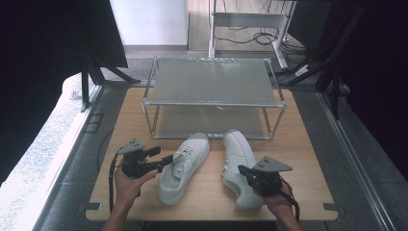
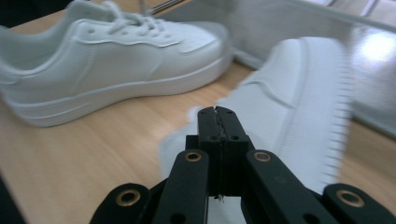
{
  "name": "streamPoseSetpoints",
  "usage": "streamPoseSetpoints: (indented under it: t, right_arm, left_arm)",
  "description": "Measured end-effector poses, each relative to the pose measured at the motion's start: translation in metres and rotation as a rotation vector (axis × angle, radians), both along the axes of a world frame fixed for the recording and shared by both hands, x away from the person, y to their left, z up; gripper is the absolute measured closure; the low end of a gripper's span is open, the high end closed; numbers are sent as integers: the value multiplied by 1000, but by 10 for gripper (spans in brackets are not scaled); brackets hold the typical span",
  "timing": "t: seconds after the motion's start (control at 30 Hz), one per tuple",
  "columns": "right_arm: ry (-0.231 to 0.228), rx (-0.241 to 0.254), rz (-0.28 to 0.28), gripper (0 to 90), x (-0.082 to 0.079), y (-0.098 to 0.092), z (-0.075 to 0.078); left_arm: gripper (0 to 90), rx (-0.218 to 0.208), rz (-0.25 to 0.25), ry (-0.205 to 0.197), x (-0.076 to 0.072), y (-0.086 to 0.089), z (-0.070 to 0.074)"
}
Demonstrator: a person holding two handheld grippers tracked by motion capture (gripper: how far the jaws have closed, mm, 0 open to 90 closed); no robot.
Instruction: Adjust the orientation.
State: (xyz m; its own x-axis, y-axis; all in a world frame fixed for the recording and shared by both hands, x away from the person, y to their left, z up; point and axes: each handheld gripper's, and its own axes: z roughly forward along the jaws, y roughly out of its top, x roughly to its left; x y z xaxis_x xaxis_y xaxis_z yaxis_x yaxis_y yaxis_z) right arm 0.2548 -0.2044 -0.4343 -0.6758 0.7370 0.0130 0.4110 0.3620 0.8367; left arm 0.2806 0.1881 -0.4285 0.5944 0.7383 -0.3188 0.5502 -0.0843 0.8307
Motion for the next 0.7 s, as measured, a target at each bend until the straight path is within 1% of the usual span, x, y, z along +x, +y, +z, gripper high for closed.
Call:
streamPoseSetpoints:
  t: [0.07, 0.17, 0.23, 0.3, 0.43, 0.6, 0.7]
  right_arm:
    - [0, -11, 21, 897, -3, 9, -2]
    - [-6, -40, 32, 897, -5, 16, -6]
    - [3, -53, 32, 897, -6, 19, -9]
    - [7, -61, 38, 897, -6, 20, -10]
    - [1, -73, 36, 898, -6, 21, -11]
    - [10, -85, 35, 898, -5, 21, -12]
    - [15, -84, 34, 899, -5, 20, -13]
  left_arm:
    - [324, -8, 4, 6, 0, 0, -1]
    - [337, -24, 12, 19, 1, 1, -2]
    - [339, -28, 12, 25, 2, 1, -3]
    - [339, -26, 8, 27, 2, 1, -3]
    - [338, -28, 7, 27, 1, 0, -3]
    - [338, -27, 7, 34, 2, -1, -4]
    - [338, -28, 8, 41, 3, -1, -5]
